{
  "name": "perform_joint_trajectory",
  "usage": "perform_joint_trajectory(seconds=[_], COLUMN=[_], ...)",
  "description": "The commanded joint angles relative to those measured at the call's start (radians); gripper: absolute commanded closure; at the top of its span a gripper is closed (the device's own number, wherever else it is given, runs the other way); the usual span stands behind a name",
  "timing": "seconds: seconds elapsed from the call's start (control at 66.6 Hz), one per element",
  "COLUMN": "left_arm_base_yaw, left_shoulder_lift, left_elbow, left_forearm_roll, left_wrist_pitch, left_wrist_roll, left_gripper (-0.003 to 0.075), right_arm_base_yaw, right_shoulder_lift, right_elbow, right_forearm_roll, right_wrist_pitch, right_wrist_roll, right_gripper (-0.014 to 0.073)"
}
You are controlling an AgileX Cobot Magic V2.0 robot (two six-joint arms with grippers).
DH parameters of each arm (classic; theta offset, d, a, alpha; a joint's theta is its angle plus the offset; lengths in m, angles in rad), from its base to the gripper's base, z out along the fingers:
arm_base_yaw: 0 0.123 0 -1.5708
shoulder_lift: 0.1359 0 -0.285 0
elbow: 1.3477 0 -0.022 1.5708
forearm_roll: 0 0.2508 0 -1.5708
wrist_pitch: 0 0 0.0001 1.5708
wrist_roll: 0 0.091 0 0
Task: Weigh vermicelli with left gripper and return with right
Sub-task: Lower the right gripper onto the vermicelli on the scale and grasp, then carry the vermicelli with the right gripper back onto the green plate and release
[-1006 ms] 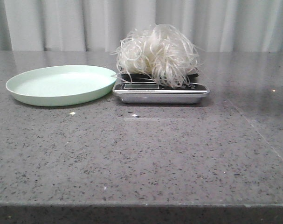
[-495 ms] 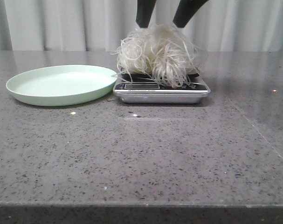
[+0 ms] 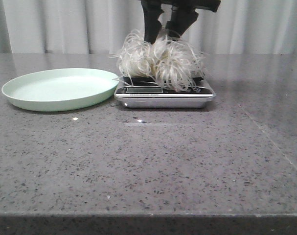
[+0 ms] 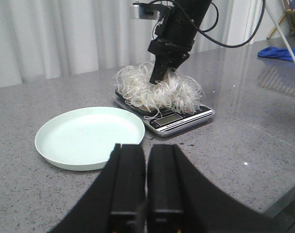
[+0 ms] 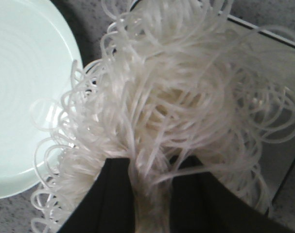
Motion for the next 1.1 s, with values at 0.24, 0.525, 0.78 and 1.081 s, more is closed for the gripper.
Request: perform_joint_trajectory(seconds=[0.24,0.525,0.78,1.081], left_arm_base_yaw=[0.0,0.0,0.0,0.0], left_shoulder_lift=[0.002,0.002,0.002,0.002], left_elbow=[-0.025,-0.025,-0.025,-0.025], left_forearm_roll=[-0.009,-0.009,-0.009,-0.009], left_wrist_pitch=[-0.081,-0.081,-0.081,-0.081], left_wrist_roll=[0.0,0.0,0.0,0.0], left_gripper=[0.0594,0.0594,0.0594,0.0594], right_arm_base_yaw=[0.129,0.214,0.216,0.203], right_shoulder_lift=[-0.055,0.085,0.131,0.029], right_elbow=[-0.321,-0.321,-0.33,-0.335], right_forearm_roll=[0.062,0.068,0.074,-0.015], right_wrist_pitch=[-0.013,-0.102,-0.069,0.07], right_wrist_roll=[-0.024,-0.025,-0.024,-0.023], right_gripper=[0.0457,0.0412,0.0048,0.0033])
